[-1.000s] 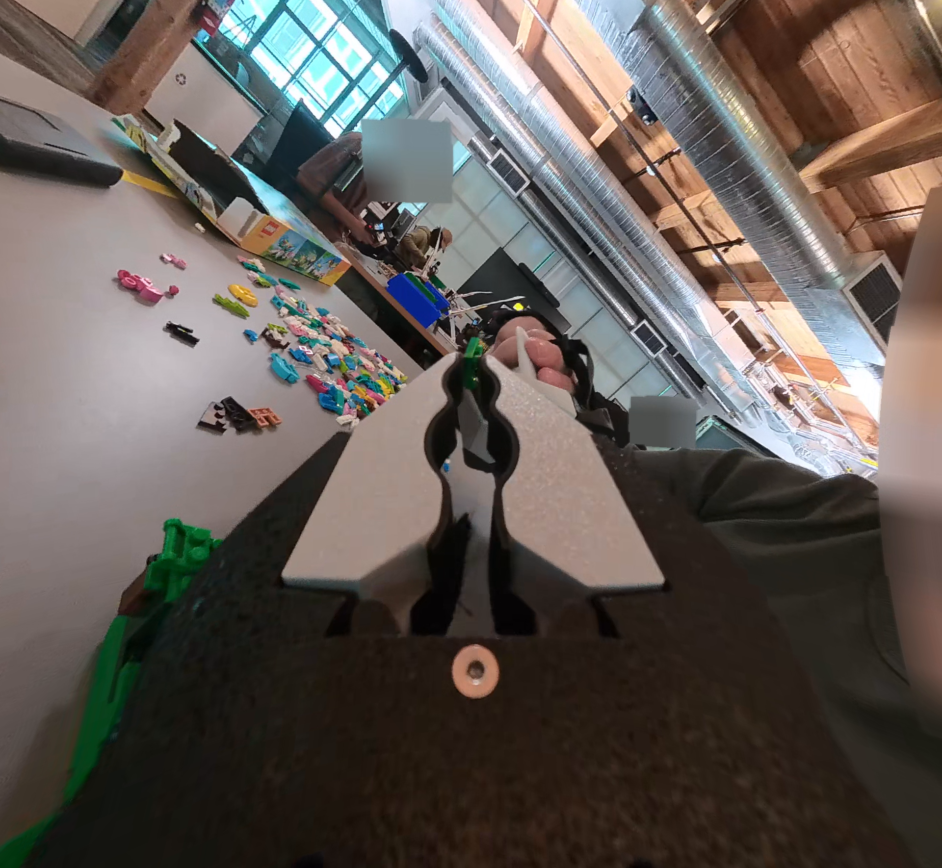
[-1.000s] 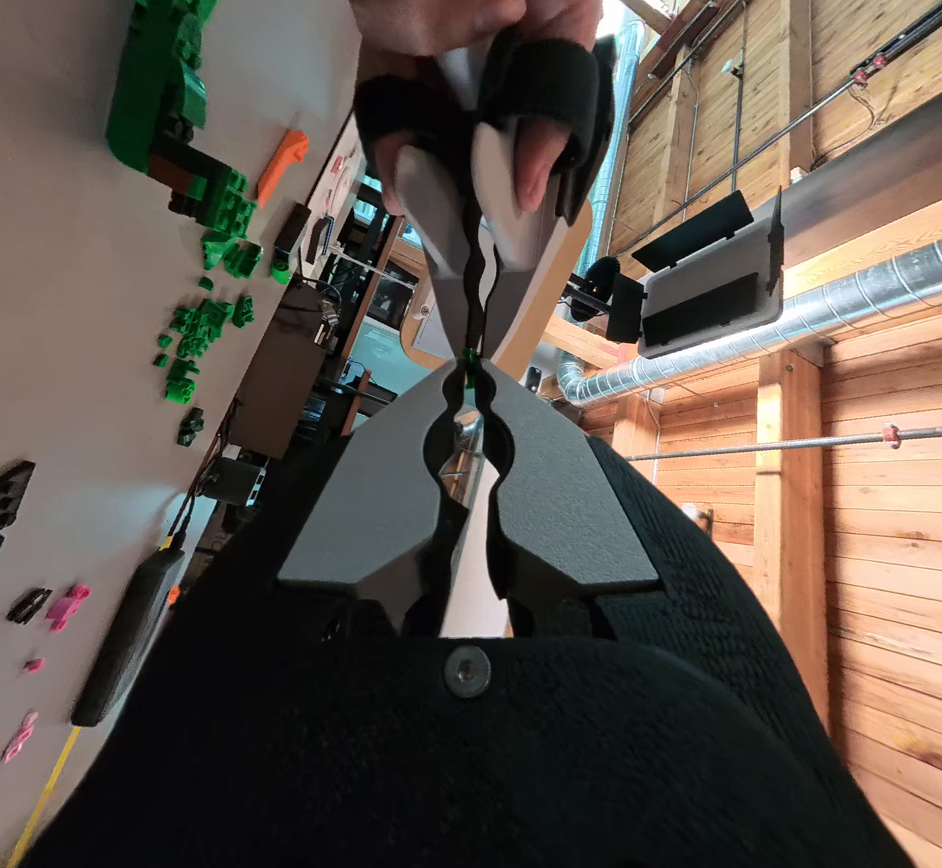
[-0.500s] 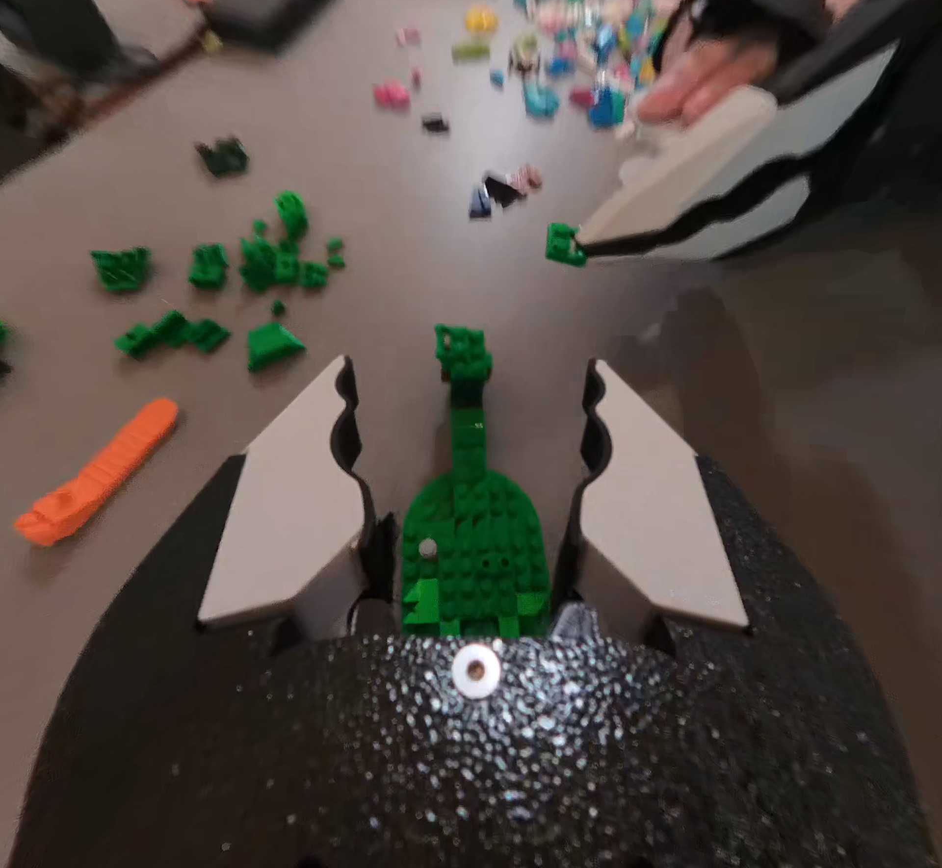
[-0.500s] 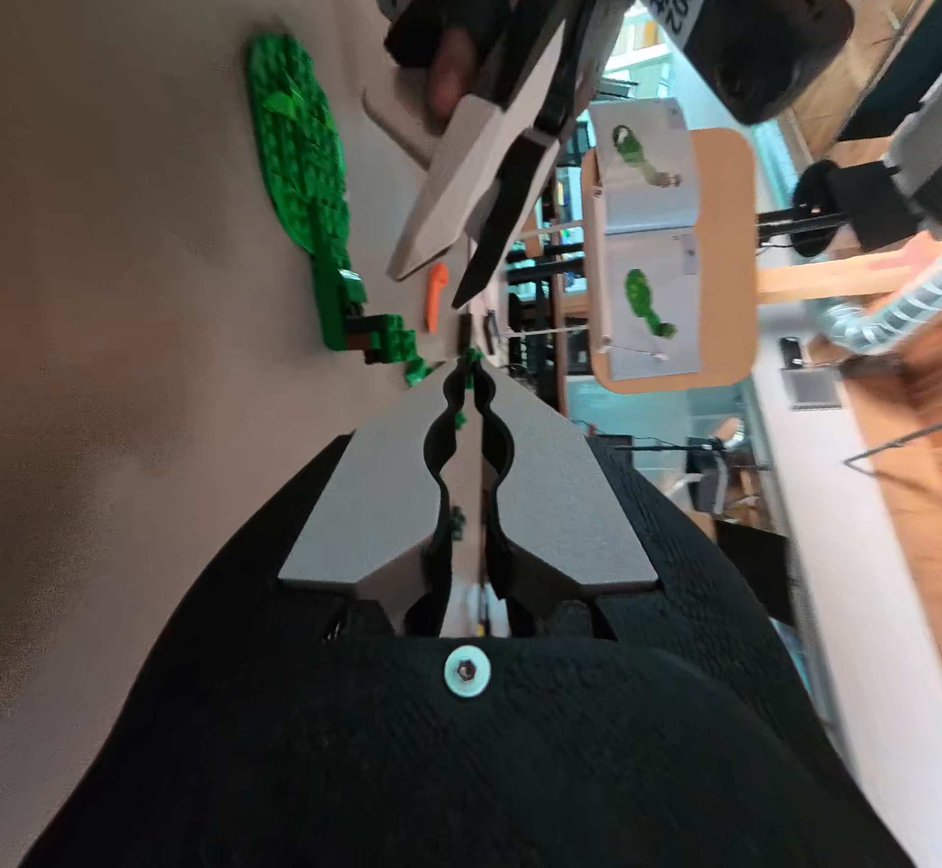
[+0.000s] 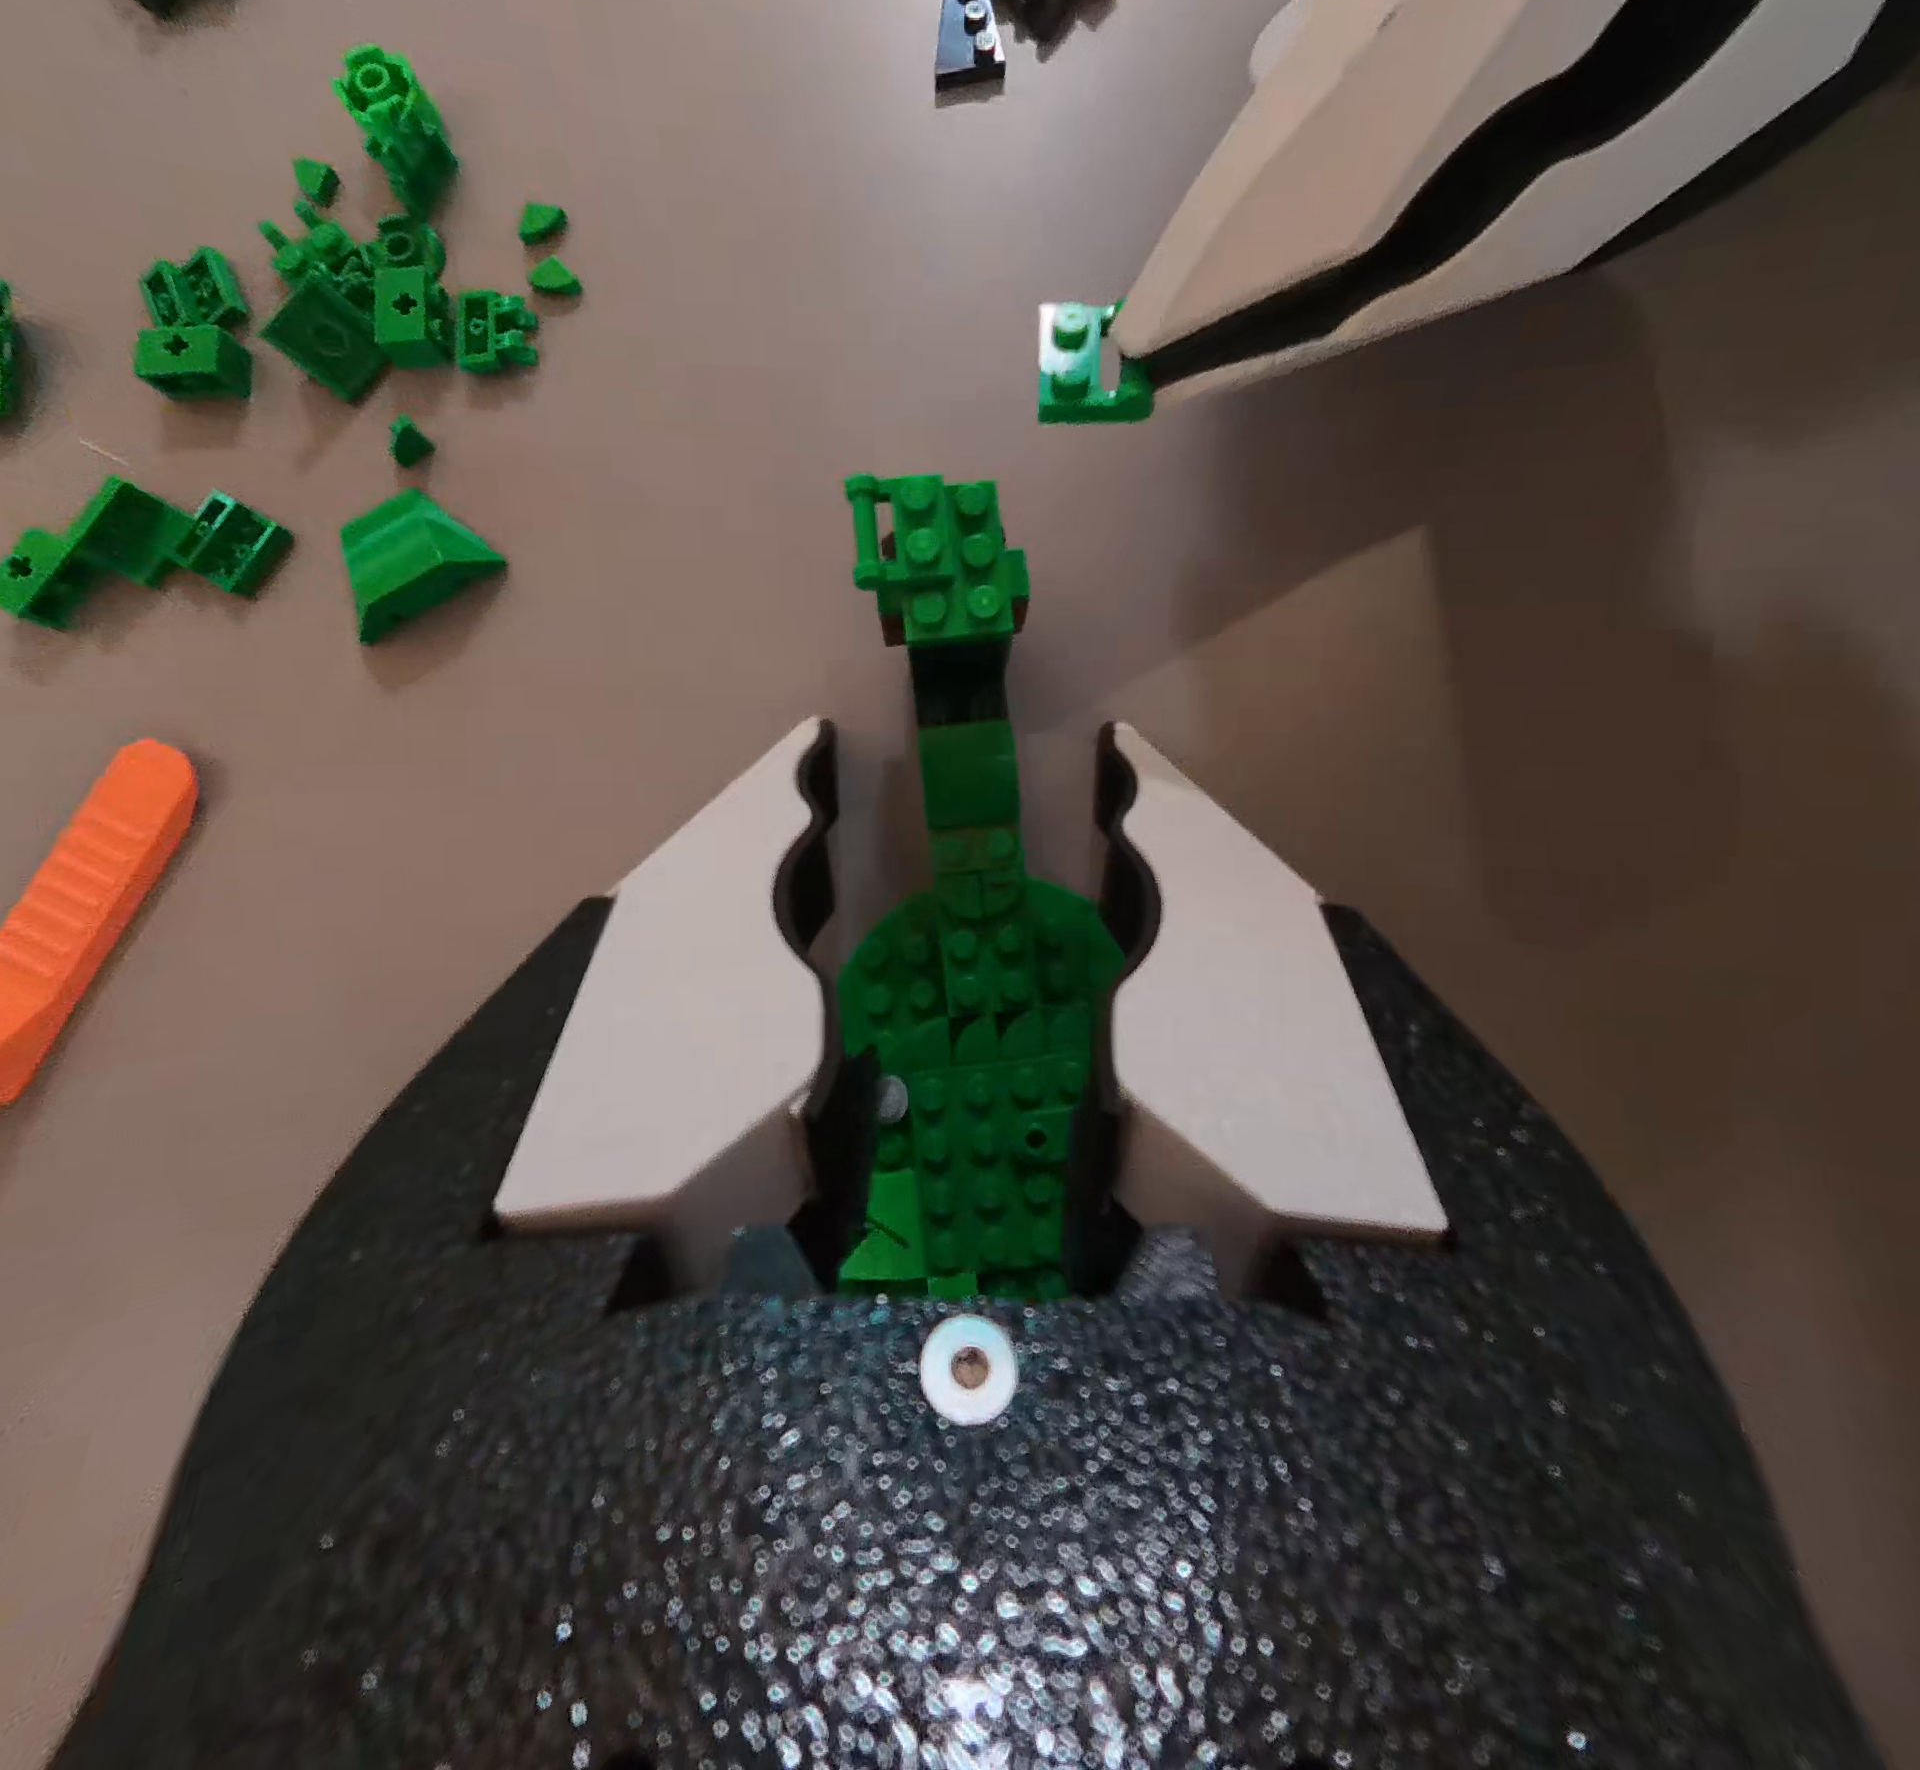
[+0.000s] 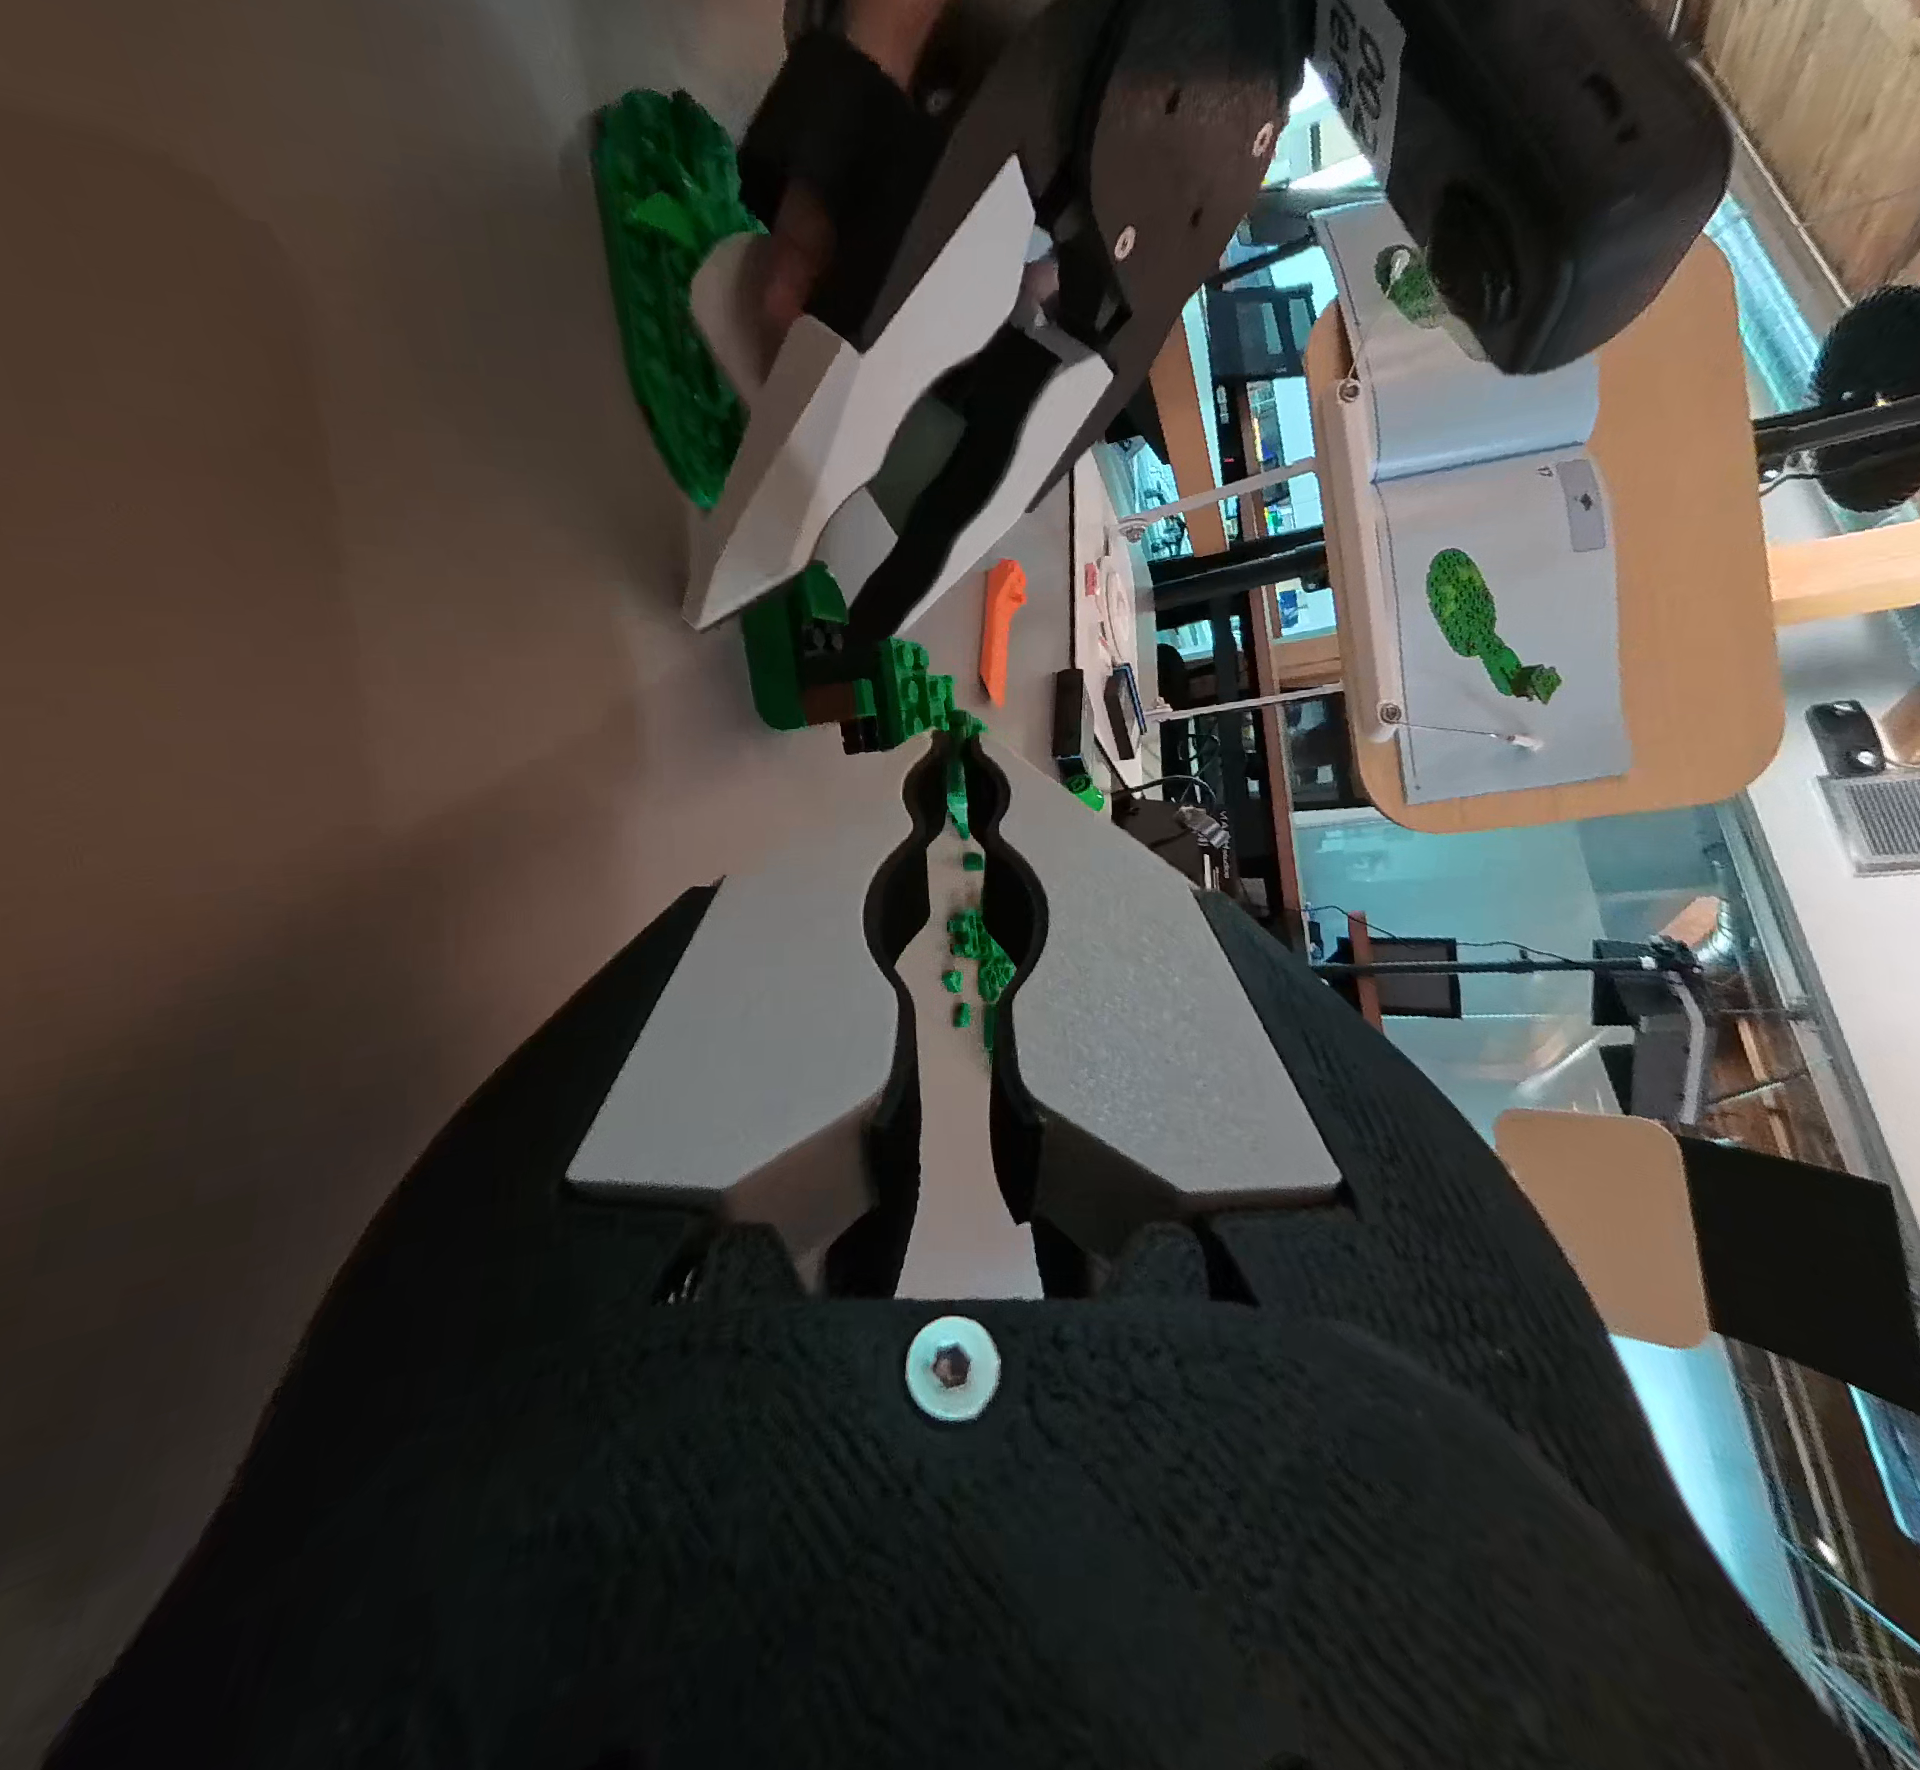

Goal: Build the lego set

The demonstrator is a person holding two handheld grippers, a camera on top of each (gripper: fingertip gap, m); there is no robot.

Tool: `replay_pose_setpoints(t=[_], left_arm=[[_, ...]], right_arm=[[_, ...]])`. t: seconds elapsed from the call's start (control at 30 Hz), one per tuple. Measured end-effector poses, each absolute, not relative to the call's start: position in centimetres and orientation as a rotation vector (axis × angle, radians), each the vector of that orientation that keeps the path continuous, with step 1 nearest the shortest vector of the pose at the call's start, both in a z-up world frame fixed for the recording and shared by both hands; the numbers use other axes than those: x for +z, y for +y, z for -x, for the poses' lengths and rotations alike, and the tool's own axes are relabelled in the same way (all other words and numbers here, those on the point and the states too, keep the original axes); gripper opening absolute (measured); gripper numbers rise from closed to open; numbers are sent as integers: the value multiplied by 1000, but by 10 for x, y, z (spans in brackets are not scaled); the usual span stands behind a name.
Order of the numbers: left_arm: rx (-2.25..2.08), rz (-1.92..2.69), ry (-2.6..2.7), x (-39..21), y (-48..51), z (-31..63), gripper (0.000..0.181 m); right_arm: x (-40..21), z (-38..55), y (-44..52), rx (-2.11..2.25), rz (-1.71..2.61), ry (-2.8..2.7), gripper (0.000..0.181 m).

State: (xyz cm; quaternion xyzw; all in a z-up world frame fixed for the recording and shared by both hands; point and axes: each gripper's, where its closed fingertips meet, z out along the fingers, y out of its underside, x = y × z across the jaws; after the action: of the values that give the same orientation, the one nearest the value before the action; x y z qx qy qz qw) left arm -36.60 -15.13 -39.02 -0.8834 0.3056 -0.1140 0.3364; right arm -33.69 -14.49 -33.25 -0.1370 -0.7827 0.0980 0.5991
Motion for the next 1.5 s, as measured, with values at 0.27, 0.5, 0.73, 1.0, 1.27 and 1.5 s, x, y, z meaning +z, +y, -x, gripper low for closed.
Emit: replay_pose_setpoints(t=[0.27,0.5,0.73,1.0,1.27,1.5], left_arm=[[-300,2274,822,-389,-149,362,23],[-282,2272,825,-389,-148,363,20],[-286,2290,805,-389,-148,362,20],[-294,2284,825,-389,-149,359,20],[-298,2281,832,-389,-149,359,20],[-299,2281,832,-389,-149,359,20]], right_arm=[[-340,341,-148,301,346,-1854,1],[-344,346,-154,314,352,-1899,1],[-346,348,-154,248,362,-1928,1],[-346,348,-154,270,388,-1989,1],[-348,346,-153,284,398,-2027,1],[-349,347,-153,271,393,-2024,1]])
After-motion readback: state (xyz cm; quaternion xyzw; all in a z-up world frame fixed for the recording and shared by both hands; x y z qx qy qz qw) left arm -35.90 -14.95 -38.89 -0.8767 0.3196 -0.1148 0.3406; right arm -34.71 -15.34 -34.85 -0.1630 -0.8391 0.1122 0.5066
